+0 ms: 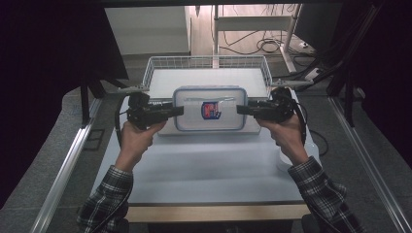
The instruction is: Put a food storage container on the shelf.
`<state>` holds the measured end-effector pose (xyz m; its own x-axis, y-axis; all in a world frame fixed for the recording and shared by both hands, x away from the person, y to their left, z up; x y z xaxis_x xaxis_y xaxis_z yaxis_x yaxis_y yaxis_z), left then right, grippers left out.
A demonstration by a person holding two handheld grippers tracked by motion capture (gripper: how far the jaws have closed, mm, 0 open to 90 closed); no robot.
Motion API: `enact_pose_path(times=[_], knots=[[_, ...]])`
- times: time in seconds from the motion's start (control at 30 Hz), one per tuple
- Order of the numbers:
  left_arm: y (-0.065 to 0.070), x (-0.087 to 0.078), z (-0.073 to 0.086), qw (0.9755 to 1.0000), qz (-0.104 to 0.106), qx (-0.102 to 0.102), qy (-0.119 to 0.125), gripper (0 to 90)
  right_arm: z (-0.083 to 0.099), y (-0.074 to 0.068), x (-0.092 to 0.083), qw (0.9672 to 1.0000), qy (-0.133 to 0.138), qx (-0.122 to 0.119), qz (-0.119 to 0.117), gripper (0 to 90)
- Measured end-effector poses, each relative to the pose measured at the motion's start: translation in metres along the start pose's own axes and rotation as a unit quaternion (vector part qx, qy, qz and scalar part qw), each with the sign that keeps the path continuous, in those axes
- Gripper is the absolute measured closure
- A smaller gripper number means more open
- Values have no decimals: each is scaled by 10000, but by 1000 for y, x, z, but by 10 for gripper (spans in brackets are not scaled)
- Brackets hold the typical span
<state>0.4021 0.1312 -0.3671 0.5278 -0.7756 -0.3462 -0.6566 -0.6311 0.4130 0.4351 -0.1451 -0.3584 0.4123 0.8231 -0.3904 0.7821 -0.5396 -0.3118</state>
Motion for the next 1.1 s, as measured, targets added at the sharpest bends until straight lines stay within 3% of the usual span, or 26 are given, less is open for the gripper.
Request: enact_pose_path(times=[0.27, 0.87, 1.1], knots=[[-11, 6, -28, 9999, 97, -32, 121, 520, -33, 8, 2, 9997, 180, -87, 135, 496], [-39, 20, -63, 9999, 77, -88, 126, 516, -66, 33, 20, 9991, 314, 92, 280, 487], [-50, 25, -68, 9996, 7, -234, 178, 506, -71, 42, 28, 9989, 317, 189, 305, 484]])
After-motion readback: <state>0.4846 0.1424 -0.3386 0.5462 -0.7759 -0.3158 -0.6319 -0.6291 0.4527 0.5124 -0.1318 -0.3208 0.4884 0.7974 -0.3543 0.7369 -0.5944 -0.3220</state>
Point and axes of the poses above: each handheld gripper's, and its own axes: x roughly forward along the jaws, z roughly out of its underside, y roughly to its right, the point moved 7 cm from there along x, roughly forward along the jaws, and after that the axes turned 1 degree about -x, right-handed, at the moved point
